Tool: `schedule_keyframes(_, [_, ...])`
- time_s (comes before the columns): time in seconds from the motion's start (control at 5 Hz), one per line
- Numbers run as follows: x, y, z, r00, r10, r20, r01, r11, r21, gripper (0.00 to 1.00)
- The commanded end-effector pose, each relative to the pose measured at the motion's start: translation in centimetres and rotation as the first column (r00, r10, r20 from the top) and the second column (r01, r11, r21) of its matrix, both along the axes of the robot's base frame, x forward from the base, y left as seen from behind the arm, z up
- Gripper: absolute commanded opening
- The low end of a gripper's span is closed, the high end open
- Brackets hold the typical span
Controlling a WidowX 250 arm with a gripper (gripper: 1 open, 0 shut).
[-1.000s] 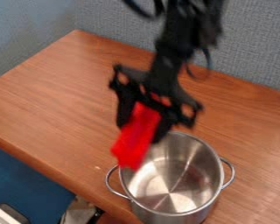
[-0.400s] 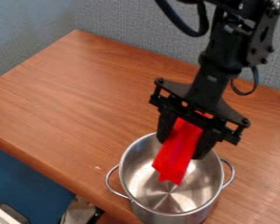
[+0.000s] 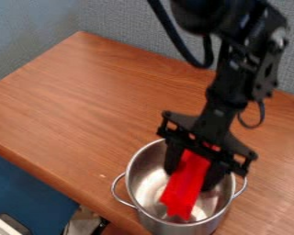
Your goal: Move the red object from the metal pot to the table
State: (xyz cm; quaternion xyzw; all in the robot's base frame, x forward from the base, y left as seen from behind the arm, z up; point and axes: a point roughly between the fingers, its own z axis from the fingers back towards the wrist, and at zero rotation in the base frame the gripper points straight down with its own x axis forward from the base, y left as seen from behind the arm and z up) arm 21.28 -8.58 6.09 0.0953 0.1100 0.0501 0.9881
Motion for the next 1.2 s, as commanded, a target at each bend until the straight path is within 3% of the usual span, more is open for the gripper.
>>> schedule_keyframes(0.0, [-0.3, -1.3, -1.7, 0.998, -0.058, -0.014, 0.058, 0.998, 0.006, 0.0])
schedule_keyframes(0.4, [1.7, 0.1, -1.0, 0.982, -0.182, -0.046, 0.183, 0.983, 0.008, 0.0])
schedule_keyframes(0.8, [1.3, 1.3, -2.8, 0.959, -0.281, -0.029, 0.282, 0.958, 0.055, 0.0])
schedule_keyframes(1.0, [1.1, 2.0, -3.8, 0.944, -0.329, -0.028, 0.331, 0.941, 0.077, 1.0])
